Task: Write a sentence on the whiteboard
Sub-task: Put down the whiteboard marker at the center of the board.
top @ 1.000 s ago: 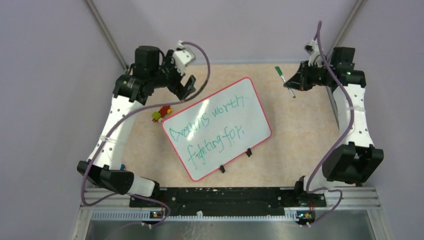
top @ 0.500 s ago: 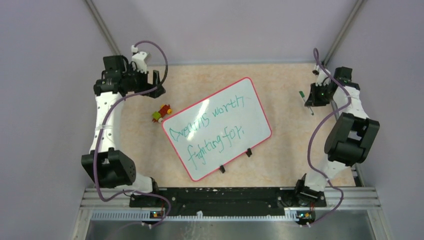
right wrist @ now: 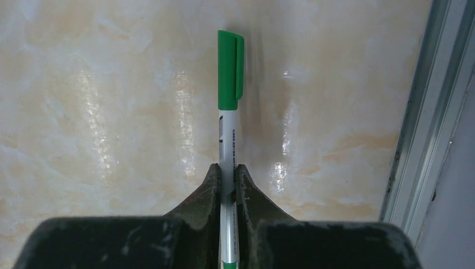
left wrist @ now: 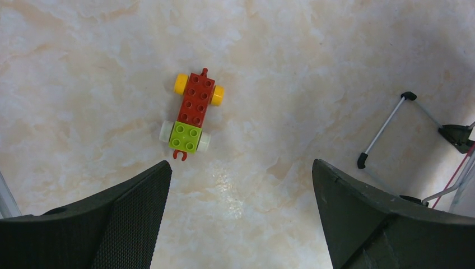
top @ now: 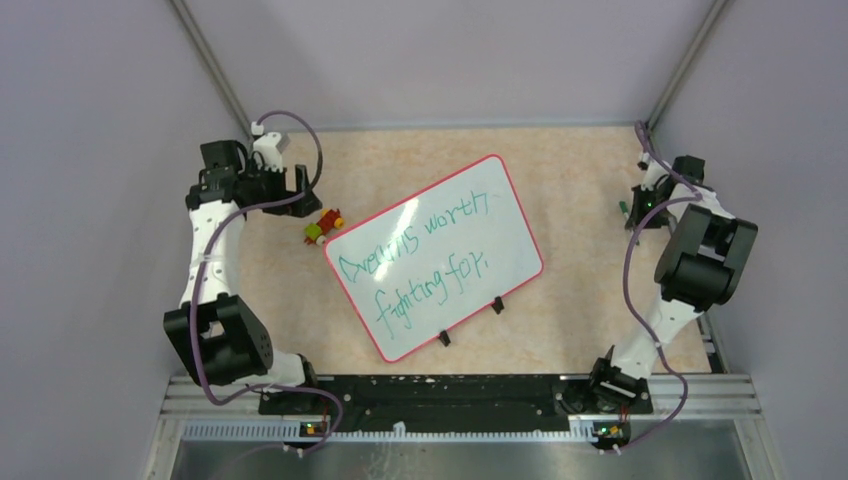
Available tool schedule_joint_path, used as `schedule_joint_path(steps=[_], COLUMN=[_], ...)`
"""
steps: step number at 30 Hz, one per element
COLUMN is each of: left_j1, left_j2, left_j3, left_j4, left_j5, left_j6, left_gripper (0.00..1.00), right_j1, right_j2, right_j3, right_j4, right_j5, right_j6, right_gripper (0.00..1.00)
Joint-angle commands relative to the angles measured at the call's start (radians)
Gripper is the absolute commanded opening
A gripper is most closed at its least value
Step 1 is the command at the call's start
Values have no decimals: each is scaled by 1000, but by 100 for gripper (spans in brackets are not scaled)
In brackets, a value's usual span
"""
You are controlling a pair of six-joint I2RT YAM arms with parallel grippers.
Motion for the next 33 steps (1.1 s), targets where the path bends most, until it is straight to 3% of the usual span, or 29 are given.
schedule_joint_path(steps=[1,7,11,19,21,24,33], left_j1=[4,11,17,47,61,89,155], left_j2=[-36,-34,-29,26,49,82,202], left_j3=[-24,-50,-48,24,64,132,433], left_j4=[60,73,61,-8,-23,-33,-67], left_j5=[15,19,36,64,68,86,67], left_j6=[13,17,30,56,54,39,-17], left_gripper=[99,99,99,99,99,99,99], right_j1=[-15,-15,-15,-14,-15,-14,29], right_j2=[21,24,12,-43,-57,-80,-161], right_j3=[-8,-26,-27,16,47,107,324], right_j4=[71,66,42,-12,-35,-74,-172], right_j5=[18,14,3,-43,-65,-110,-253], right_j6=[15,14,11,11,18,34,76], right_gripper=[1,16,34,55,63,84,88])
